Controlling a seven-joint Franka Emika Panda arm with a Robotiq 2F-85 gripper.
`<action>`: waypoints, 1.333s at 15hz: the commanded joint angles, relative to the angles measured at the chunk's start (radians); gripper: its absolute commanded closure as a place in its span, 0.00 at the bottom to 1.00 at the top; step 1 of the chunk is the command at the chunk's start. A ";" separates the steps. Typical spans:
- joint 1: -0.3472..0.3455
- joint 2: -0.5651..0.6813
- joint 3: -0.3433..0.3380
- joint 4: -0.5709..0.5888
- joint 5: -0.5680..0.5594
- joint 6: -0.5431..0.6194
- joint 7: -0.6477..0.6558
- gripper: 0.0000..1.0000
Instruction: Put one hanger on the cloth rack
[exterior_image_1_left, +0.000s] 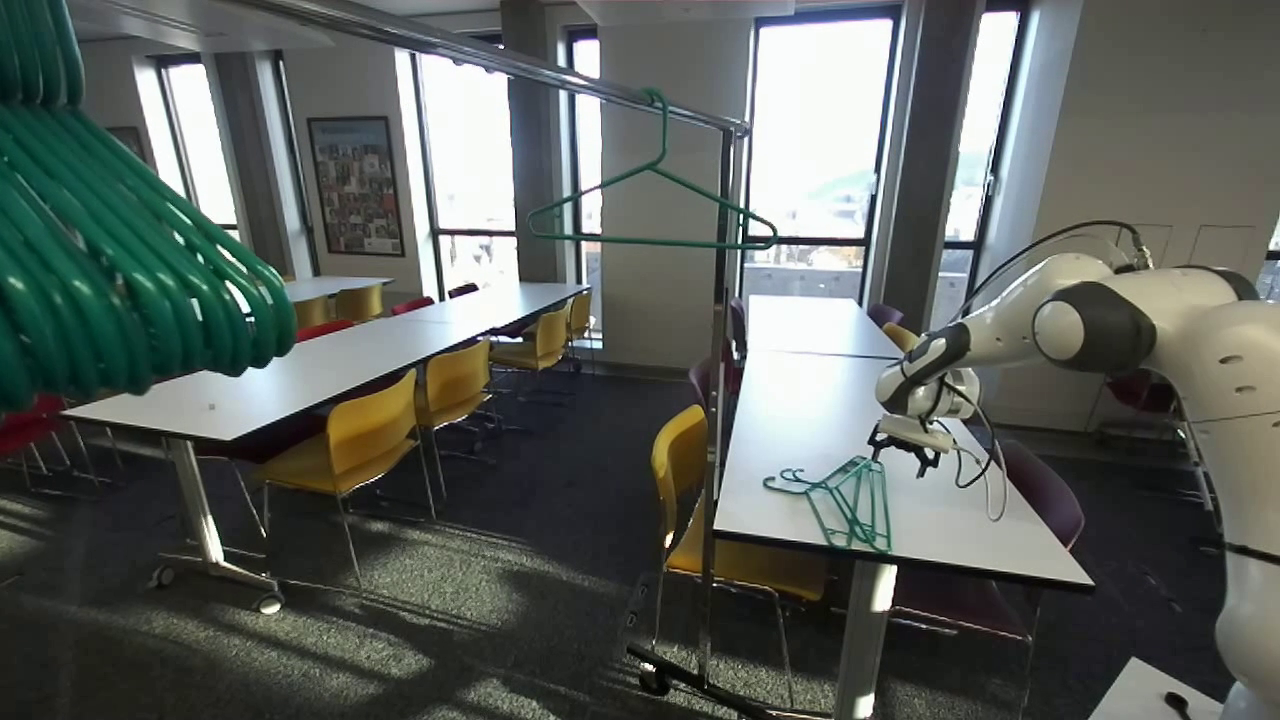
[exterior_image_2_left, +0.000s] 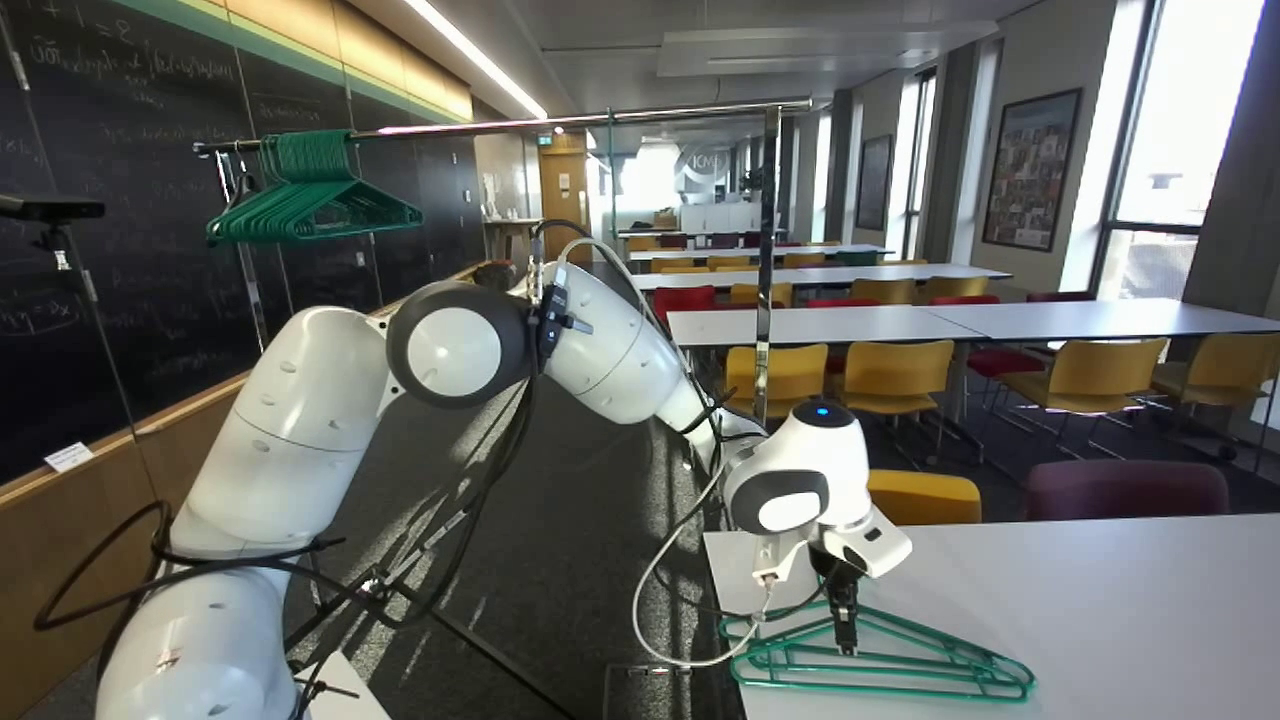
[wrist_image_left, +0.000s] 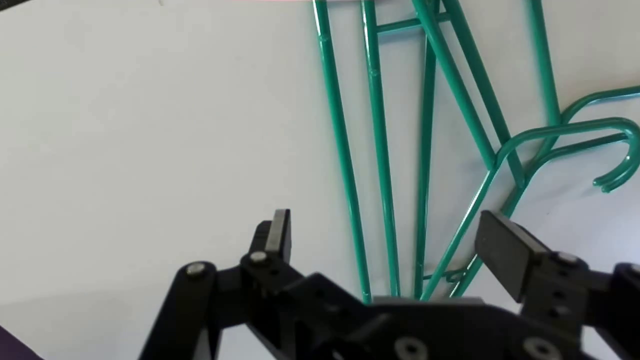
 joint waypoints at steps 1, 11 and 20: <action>0.010 0.006 -0.011 0.003 0.010 -0.004 -0.007 0.00; 0.014 0.065 -0.021 0.043 0.007 -0.005 0.015 0.00; -0.014 0.220 -0.023 0.201 0.019 -0.046 0.017 0.00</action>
